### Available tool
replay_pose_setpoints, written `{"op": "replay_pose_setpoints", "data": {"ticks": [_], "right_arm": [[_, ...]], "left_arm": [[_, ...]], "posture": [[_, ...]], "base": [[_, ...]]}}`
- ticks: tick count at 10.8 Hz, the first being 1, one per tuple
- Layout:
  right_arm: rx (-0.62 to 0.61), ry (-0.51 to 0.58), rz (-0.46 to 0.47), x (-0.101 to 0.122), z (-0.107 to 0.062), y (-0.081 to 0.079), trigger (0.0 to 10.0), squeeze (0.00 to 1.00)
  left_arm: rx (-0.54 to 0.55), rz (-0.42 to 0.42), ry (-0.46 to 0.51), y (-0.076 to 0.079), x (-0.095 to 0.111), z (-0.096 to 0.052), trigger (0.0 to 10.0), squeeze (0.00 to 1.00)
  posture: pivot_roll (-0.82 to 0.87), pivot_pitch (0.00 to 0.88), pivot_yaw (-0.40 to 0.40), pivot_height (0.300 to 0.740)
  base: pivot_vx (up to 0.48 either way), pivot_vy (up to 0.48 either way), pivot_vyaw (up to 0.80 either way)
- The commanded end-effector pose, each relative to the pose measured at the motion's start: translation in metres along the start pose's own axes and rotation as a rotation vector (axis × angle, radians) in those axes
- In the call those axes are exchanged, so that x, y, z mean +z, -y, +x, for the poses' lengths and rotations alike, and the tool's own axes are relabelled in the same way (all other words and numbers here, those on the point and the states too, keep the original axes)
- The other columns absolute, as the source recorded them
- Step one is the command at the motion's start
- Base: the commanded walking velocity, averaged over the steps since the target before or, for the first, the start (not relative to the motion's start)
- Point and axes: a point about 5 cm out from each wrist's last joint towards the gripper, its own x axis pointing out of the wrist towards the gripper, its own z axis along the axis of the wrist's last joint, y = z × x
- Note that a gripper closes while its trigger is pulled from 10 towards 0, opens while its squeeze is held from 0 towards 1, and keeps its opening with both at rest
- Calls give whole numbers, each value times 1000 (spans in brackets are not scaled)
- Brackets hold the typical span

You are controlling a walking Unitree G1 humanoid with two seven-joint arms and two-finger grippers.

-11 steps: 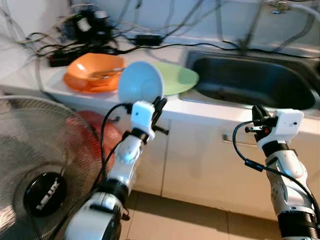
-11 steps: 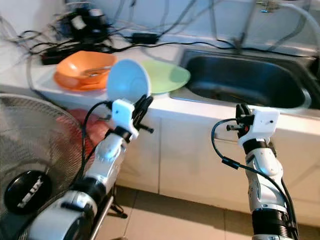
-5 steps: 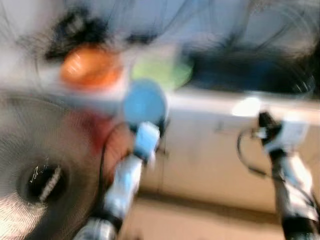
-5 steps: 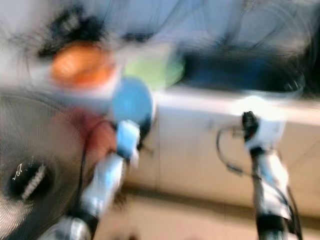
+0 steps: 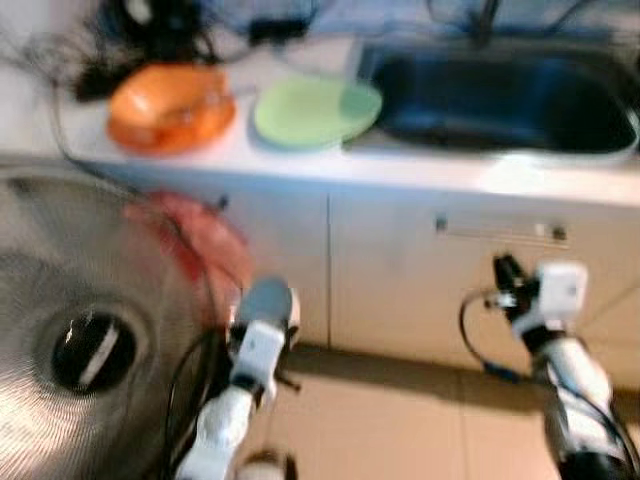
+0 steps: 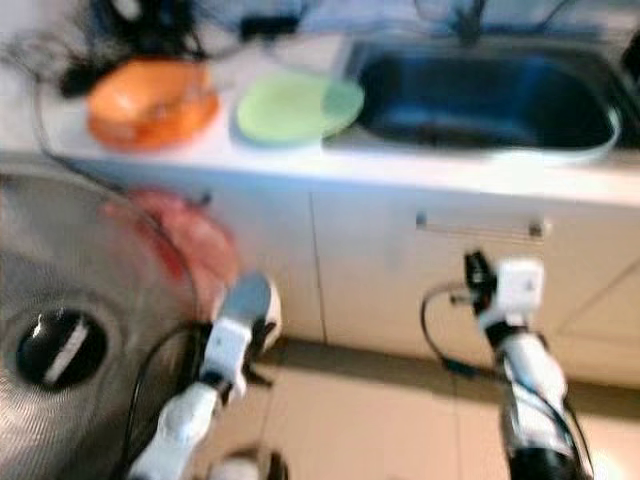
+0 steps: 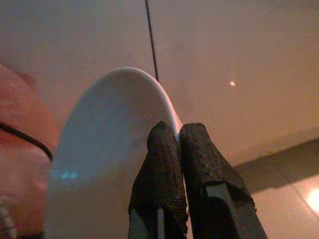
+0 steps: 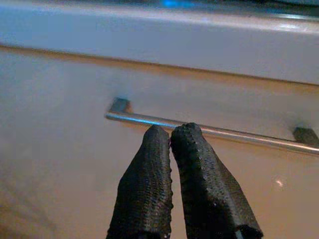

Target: Kitchen organization

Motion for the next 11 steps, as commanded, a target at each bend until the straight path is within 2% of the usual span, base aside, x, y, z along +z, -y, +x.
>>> {"op": "replay_pose_setpoints", "data": {"ticks": [1,3,5,8,10,11], "right_arm": [[19,-20,4,-6,2,-8,10000,0],[8,-89,27,-23,-7,-9,10000,0],[-20,-192,66,-53,-25,-12,10000,0],[-70,-395,97,-95,-62,-15,10000,0],[-78,-477,103,-110,-80,-17,10000,0],[-84,-482,112,-112,-82,-18,10000,0]], "left_arm": [[47,-7,-38,-12,-6,-3,10000,0],[65,-4,-78,-15,-16,-10,10000,0],[83,0,-114,-20,-26,-18,10000,0],[98,1,-219,-24,-47,-32,10000,0],[124,-11,-276,-29,-58,-42,10000,0],[124,-12,-301,-30,-63,-46,10000,0]], "posture": [[30,189,12,740],[30,195,9,740],[30,202,17,740],[25,202,22,740],[33,202,22,740],[31,200,22,740]], "base": [[0,0,0],[0,0,0],[0,0,0],[0,0,0],[0,0,0],[0,0,0]]}}
